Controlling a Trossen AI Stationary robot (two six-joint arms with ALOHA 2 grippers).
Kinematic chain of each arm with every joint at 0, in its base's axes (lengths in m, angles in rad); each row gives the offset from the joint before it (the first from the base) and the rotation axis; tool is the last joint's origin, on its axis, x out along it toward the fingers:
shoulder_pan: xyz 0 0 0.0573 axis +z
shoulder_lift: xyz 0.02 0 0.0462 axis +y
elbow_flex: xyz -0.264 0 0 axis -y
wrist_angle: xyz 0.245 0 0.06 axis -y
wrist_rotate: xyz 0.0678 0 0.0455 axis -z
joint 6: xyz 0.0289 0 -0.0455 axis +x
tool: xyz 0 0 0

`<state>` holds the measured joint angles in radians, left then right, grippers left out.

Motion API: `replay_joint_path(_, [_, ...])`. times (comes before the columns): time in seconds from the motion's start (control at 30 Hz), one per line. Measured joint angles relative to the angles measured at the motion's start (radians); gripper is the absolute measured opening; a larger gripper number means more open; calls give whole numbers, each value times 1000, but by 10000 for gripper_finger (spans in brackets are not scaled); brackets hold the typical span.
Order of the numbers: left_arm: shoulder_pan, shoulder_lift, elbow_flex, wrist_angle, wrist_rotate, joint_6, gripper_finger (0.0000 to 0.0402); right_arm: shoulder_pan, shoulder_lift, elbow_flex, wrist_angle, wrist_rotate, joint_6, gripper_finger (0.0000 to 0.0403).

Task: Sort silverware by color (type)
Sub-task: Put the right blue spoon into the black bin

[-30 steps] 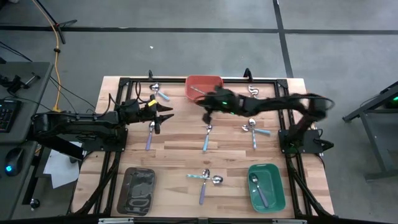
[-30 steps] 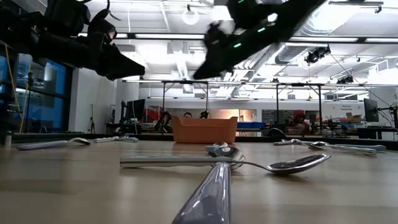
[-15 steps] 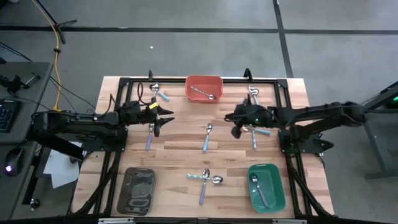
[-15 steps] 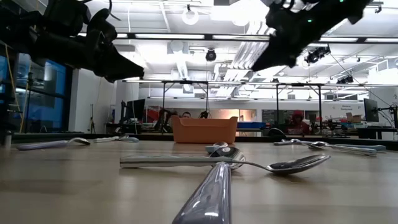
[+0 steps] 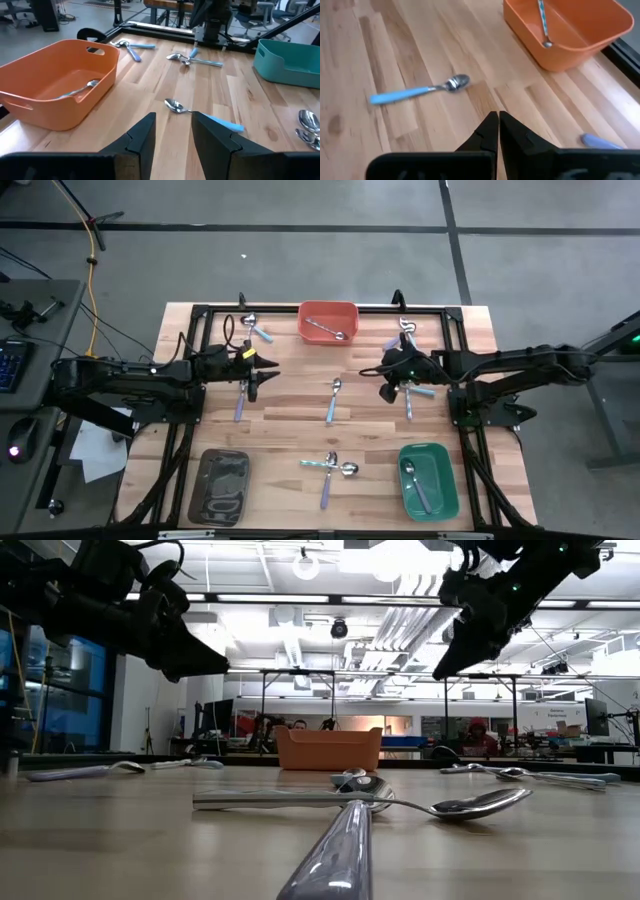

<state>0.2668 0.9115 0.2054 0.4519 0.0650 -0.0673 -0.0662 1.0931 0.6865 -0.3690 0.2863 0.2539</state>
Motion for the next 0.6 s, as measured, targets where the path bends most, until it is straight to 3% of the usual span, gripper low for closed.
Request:
replay_joint_path(0.43, [0, 0, 0, 17, 19, 50, 11, -1, 0, 0, -209, -7, 97, 4])
replay_joint_path(0.6, [1, 16, 0, 16, 19, 43, 3, -8, 0, 0, -234, -14, 117, 48])
